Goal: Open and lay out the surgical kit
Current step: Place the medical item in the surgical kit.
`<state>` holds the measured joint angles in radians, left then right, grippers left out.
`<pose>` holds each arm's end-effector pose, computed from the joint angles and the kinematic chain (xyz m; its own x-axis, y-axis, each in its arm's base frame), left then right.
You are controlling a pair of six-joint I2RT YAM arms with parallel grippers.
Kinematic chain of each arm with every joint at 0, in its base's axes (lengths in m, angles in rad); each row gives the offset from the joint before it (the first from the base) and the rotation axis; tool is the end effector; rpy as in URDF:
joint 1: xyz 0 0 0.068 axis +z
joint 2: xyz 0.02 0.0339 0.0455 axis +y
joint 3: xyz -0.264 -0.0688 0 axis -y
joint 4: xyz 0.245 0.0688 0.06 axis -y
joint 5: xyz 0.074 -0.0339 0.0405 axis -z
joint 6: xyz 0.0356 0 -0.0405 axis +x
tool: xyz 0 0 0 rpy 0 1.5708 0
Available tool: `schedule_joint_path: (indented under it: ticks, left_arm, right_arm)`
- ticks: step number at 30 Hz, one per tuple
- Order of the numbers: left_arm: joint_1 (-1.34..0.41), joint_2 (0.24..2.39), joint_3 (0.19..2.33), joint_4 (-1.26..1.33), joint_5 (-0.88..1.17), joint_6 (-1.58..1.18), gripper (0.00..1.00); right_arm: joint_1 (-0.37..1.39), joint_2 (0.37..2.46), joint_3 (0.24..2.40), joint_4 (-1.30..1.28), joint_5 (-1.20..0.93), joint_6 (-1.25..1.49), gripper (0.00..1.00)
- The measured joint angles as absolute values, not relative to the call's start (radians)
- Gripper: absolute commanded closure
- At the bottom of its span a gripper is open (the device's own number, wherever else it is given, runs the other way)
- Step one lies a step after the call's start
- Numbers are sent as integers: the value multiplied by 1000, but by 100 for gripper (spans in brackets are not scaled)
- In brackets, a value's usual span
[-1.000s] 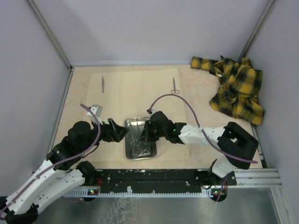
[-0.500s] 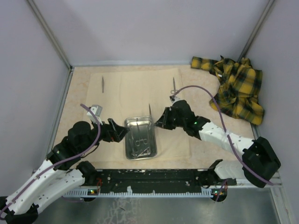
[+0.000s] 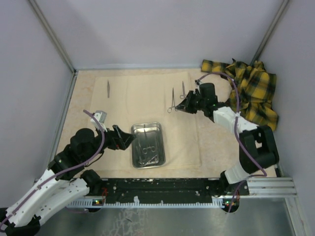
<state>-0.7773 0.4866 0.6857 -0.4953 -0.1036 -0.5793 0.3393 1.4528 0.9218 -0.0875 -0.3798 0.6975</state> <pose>0.0878 -0.0812 0.3123 -0.5174 -0.2548 -0.8169 0.4109 0.7634 -0.4983 0.2953 0.1182 0.2413 -0.8006 0.3500 -0.4864 -0.1040 0.7181 0.6881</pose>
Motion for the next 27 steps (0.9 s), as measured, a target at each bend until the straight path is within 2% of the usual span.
schedule_joint_path:
  ticks: [12,20,27]
  left_arm:
    - [-777,489,666,-475,-89,-579,1]
    - [-777,504,655,-470,-94,-572,1]
    - [-777,528,647,-460,-106,-560,1]
  right_arm:
    - [249,1941,1287,27,-571,682,100]
    - [243,2122,1411,68,-617,710,100]
    - [226,2180,1448,80,-629,730,100]
